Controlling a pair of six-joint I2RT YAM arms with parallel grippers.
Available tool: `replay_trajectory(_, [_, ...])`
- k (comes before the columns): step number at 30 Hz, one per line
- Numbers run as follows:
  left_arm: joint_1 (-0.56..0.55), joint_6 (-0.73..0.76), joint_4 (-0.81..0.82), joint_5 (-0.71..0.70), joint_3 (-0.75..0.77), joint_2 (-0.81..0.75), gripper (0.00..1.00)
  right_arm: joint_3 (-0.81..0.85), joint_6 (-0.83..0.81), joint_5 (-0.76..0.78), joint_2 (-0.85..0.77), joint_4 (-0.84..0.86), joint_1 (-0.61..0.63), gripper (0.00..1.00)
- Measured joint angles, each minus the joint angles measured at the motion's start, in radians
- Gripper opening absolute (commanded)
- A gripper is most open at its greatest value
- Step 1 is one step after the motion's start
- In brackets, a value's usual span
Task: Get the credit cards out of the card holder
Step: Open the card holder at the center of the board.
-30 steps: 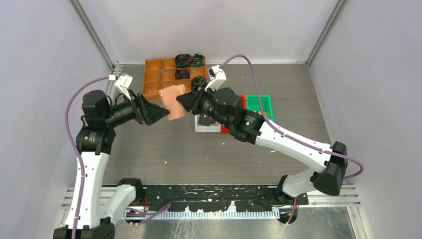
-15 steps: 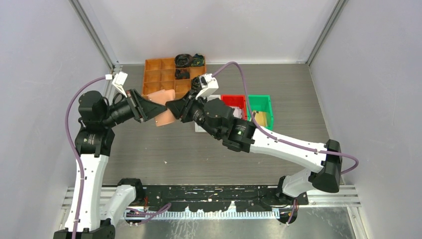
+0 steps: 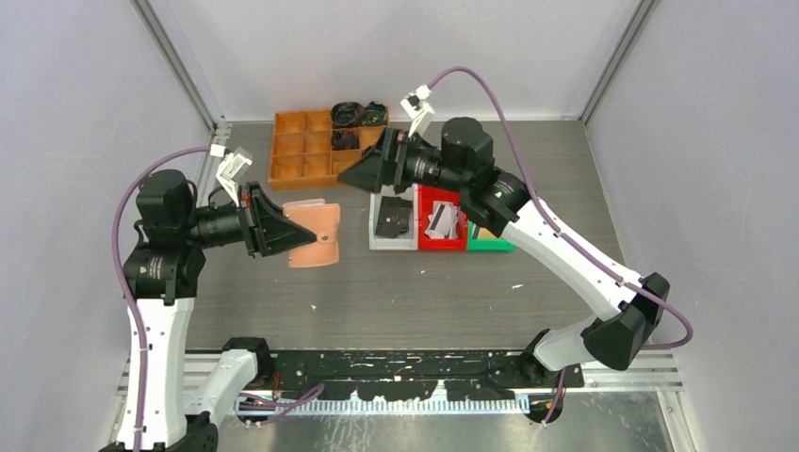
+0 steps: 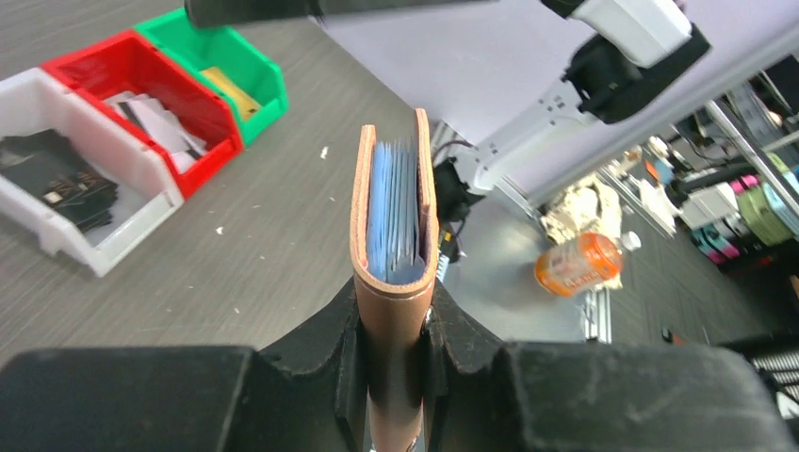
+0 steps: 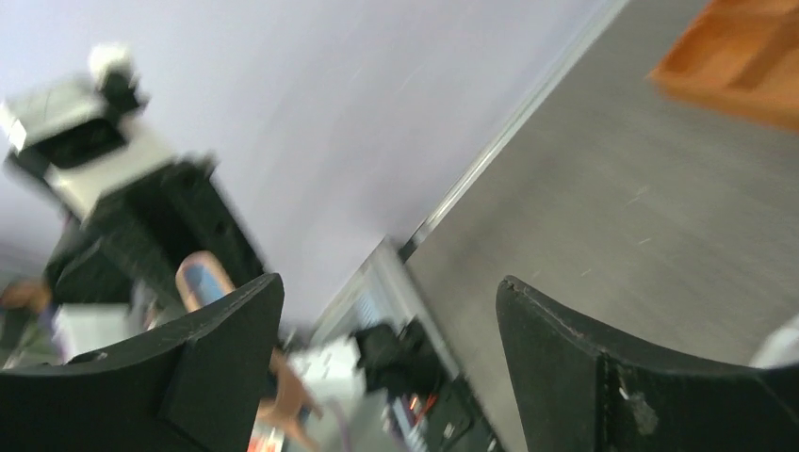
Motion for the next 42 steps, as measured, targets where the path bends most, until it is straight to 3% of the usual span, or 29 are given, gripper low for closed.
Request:
replay_trajectory(4, [0.000, 0.018, -0.031, 0.086, 0.026, 0.024, 0.25, -0.019, 0.003, -0.294, -0.002, 0.013, 0.006, 0.86])
replay_trajectory(11, [-0.003, -0.063, -0.012, 0.172, 0.030, 0.050, 0.26, -0.108, 0.143, -0.526, -0.011, 0.261, 0.016, 0.78])
replay_trajectory(21, [-0.002, -0.235, 0.119, 0.191, 0.027, 0.058, 0.24, -0.119, 0.304, -0.620, -0.018, 0.510, 0.018, 0.82])
replay_trajectory(25, [-0.003, -0.334, 0.211, 0.202, 0.014, 0.047, 0.22, -0.122, 0.273, -0.612, -0.032, 0.482, 0.026, 0.83])
replay_trajectory(30, [-0.003, -0.409, 0.271, 0.220, 0.013, 0.036, 0.21, -0.092, 0.147, -0.555, -0.031, 0.305, 0.035, 0.84])
replay_trajectory(34, [-0.002, -0.441, 0.290, 0.234, 0.013, 0.032, 0.20, -0.067, 0.119, -0.537, -0.011, 0.270, 0.051, 0.63])
replay_trajectory(39, [-0.003, -0.463, 0.297, 0.245, 0.013, 0.032, 0.21, -0.051, 0.165, -0.547, 0.033, 0.369, 0.102, 0.34])
replay_trajectory(42, [-0.003, -0.481, 0.299, 0.267, 0.013, 0.035, 0.29, -0.050, 0.187, -0.554, 0.052, 0.418, 0.130, 0.07])
